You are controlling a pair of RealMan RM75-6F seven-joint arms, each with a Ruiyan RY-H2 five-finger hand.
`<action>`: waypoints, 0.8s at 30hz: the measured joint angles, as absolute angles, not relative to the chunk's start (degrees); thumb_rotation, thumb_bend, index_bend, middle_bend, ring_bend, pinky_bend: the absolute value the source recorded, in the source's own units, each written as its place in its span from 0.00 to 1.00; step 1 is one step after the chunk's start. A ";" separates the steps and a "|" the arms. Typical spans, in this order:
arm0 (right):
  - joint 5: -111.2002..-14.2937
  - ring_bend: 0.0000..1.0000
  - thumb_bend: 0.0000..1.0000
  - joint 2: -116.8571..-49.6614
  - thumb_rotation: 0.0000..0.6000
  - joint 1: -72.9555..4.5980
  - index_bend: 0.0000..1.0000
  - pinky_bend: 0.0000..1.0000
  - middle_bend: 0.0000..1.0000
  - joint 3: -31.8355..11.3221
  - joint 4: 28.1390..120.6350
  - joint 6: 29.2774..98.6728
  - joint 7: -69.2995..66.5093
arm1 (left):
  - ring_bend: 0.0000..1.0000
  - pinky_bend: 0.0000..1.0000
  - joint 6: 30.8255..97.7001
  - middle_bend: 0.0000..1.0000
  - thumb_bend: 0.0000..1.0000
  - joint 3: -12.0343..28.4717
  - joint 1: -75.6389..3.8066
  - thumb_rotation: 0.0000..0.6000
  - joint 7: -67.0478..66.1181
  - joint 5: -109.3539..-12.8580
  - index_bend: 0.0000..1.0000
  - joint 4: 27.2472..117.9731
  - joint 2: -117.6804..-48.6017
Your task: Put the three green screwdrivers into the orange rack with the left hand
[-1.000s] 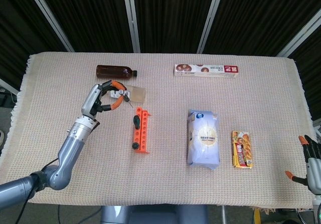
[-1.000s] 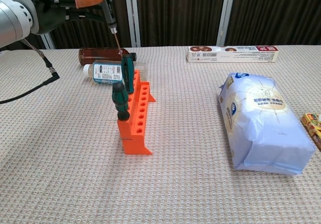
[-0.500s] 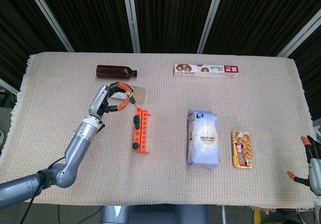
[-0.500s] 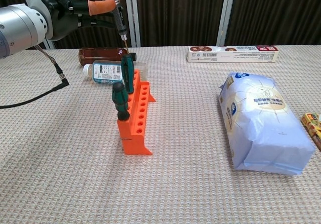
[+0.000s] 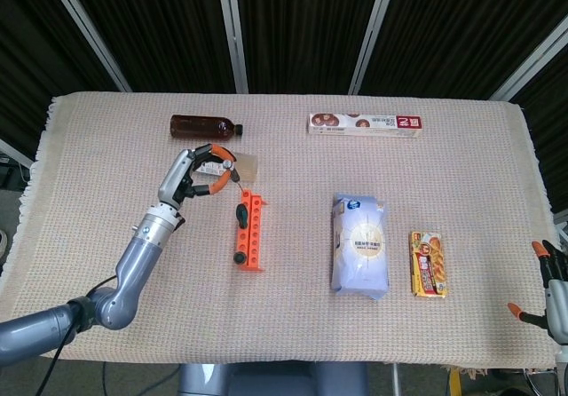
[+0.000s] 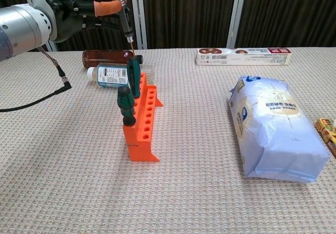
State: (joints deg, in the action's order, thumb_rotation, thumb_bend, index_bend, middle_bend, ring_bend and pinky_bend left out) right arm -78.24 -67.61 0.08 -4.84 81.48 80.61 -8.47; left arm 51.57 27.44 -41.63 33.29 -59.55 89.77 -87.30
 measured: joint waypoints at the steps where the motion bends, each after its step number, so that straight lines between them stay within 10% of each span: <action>1: -78.23 0.00 0.00 -67.62 1.00 0.08 0.00 0.00 0.00 -4.84 81.47 80.59 -8.48 | 0.21 0.27 51.54 0.38 0.56 27.42 -41.67 1.00 33.22 -59.46 0.70 89.68 -87.31; 24: -77.96 0.00 0.00 -67.62 1.00 -0.04 0.00 0.00 0.00 -4.89 81.82 80.28 -7.91 | 0.20 0.27 49.13 0.38 0.55 25.61 -43.29 1.00 31.00 -56.24 0.70 83.66 -91.16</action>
